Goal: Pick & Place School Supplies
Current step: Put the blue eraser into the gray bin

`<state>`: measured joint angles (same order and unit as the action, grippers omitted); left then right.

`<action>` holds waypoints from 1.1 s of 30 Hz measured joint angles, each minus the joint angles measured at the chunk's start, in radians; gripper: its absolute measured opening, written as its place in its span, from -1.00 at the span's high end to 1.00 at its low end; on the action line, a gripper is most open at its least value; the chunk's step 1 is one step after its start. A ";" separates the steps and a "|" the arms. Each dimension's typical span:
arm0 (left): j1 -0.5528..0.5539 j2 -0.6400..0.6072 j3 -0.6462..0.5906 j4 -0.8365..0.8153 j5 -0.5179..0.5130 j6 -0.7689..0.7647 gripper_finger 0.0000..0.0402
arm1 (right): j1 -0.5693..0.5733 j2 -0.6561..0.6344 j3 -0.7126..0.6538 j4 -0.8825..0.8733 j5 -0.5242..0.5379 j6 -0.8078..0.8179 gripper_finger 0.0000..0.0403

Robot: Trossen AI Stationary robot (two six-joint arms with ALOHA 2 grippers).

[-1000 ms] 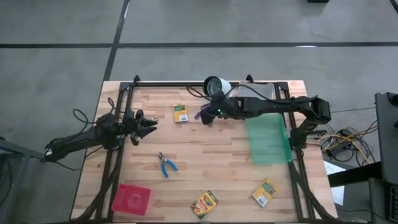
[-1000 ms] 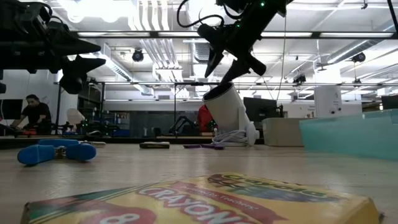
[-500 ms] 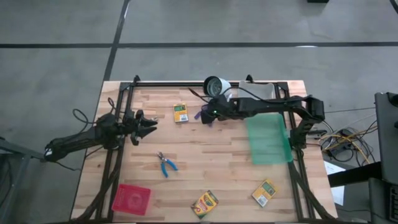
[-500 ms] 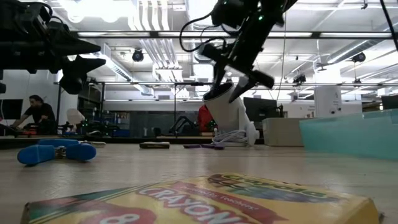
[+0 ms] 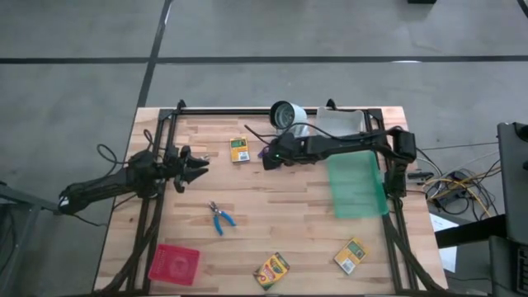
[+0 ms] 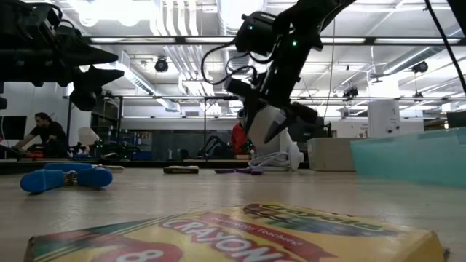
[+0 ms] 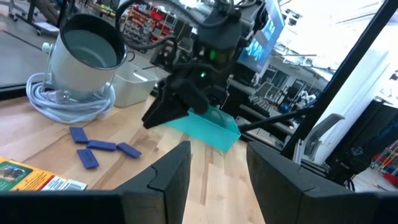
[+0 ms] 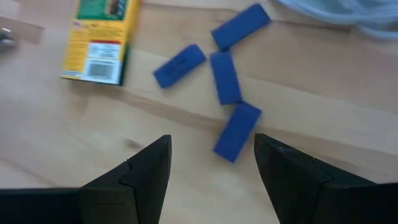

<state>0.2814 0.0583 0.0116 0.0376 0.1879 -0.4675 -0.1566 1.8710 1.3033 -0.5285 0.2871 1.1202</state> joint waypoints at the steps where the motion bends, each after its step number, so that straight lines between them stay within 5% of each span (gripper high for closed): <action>1: 0.000 0.001 0.000 0.000 0.000 0.000 0.19 | -0.001 0.006 0.000 -0.005 0.000 0.000 -0.11; 33: 0.000 0.011 0.000 -0.001 0.001 0.000 0.19 | -0.010 0.143 0.026 -0.020 -0.019 0.092 -0.11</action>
<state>0.2816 0.0689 0.0120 0.0368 0.1886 -0.4676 -0.1669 2.0136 1.3293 -0.5484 0.2680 1.2118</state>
